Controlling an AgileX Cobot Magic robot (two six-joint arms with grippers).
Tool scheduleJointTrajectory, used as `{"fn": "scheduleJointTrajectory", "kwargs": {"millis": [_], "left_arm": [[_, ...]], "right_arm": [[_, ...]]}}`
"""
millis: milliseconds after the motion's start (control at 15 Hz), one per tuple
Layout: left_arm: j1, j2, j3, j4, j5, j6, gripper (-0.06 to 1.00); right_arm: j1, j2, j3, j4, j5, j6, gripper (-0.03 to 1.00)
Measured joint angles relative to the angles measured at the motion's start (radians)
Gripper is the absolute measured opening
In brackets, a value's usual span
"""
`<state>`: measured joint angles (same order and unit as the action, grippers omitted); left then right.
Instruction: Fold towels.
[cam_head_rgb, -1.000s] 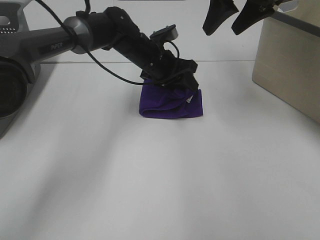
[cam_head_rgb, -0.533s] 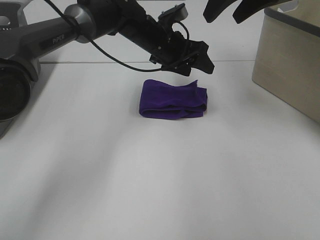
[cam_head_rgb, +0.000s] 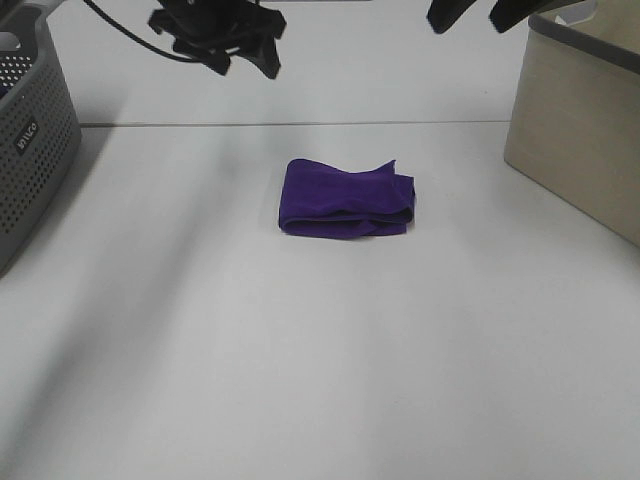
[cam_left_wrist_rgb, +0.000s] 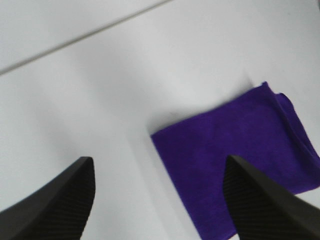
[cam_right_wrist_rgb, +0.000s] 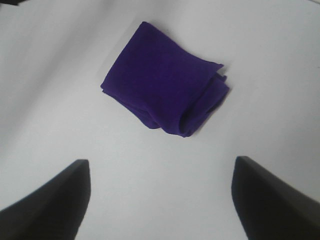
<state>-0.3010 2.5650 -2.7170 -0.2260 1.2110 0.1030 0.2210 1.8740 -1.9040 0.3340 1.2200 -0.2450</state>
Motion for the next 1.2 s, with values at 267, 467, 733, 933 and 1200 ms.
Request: {"fn": "scheduleJointTrajectory", "kwargs": {"millis": [267, 467, 733, 933, 1200], "left_arm": [[0.114, -0.089, -0.002, 0.065, 0.002, -0.006, 0.7], [0.232, -0.191, 0.106, 0.156, 0.001, -0.005, 0.7], [0.283, -0.4, 0.46, 0.142, 0.003, 0.018, 0.71], [0.283, -0.627, 0.763, 0.226, 0.002, 0.008, 0.71], [0.283, -1.123, 1.23, 0.275, -0.068, -0.005, 0.71]], "right_arm": [[-0.177, -0.129, 0.063, -0.035, -0.002, 0.053, 0.76], [-0.31, -0.313, 0.266, -0.115, -0.001, 0.053, 0.76], [-0.316, -0.509, 0.416, -0.146, 0.001, 0.058, 0.76], [-0.316, -0.662, 0.529, -0.146, 0.0, 0.059, 0.76], [-0.316, -1.039, 0.817, -0.146, 0.002, 0.059, 0.76]]}}
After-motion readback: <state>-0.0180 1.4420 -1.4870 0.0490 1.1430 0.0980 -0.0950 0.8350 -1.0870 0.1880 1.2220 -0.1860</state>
